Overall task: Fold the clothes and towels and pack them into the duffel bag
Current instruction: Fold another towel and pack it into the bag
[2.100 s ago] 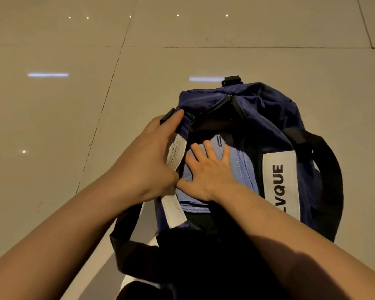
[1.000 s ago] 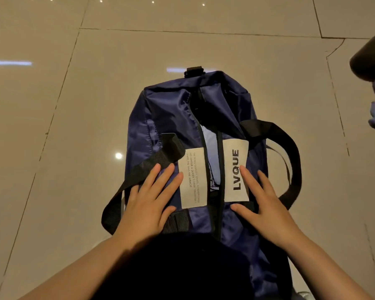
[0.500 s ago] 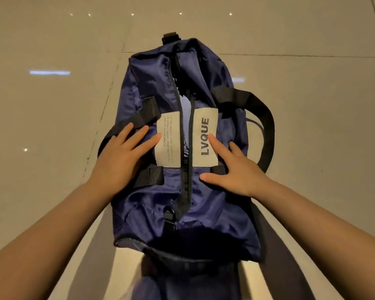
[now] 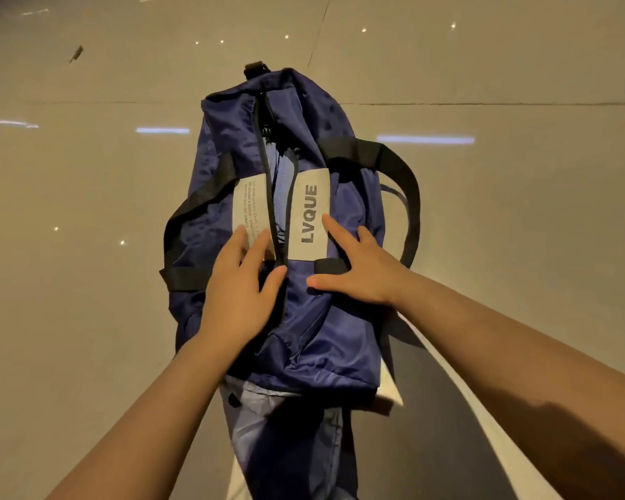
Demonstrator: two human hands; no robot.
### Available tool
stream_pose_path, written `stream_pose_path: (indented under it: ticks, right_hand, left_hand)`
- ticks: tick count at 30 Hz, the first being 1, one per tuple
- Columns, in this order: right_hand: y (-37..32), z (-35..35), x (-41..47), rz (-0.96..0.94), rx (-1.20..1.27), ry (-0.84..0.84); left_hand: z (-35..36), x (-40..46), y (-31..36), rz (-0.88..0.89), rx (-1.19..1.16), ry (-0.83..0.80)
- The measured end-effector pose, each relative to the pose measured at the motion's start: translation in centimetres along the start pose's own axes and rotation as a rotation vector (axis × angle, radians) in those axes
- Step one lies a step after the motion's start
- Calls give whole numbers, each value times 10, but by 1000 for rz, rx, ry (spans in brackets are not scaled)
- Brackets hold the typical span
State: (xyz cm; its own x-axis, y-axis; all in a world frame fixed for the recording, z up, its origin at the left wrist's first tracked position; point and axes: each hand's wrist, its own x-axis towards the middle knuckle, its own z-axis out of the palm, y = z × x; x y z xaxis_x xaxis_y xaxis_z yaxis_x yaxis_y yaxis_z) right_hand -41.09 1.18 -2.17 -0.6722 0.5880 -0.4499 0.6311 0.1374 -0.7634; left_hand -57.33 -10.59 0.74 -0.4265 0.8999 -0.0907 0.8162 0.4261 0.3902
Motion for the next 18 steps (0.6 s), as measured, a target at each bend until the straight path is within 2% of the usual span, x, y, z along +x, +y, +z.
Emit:
stream_pose_path:
  ticks: [5,8,11,13,18]
  right_hand:
    - [36,-34,-66,-55,154,165]
    - [71,-63,-122,69,172,306]
    - [111,-91,-186,270,324,464]
    - [133,-105,-232,356,433,528]
    - [175,-129,-342,455,455,673]
  left_hand:
    - [17,-23,69,233,-24,14]
    - [25,-33,118,448,16,87]
    - [40,-49,167,639,70,180]
    - [54,-67,204,658,23,127]
    - [97,-136,305,622,-178,-233]
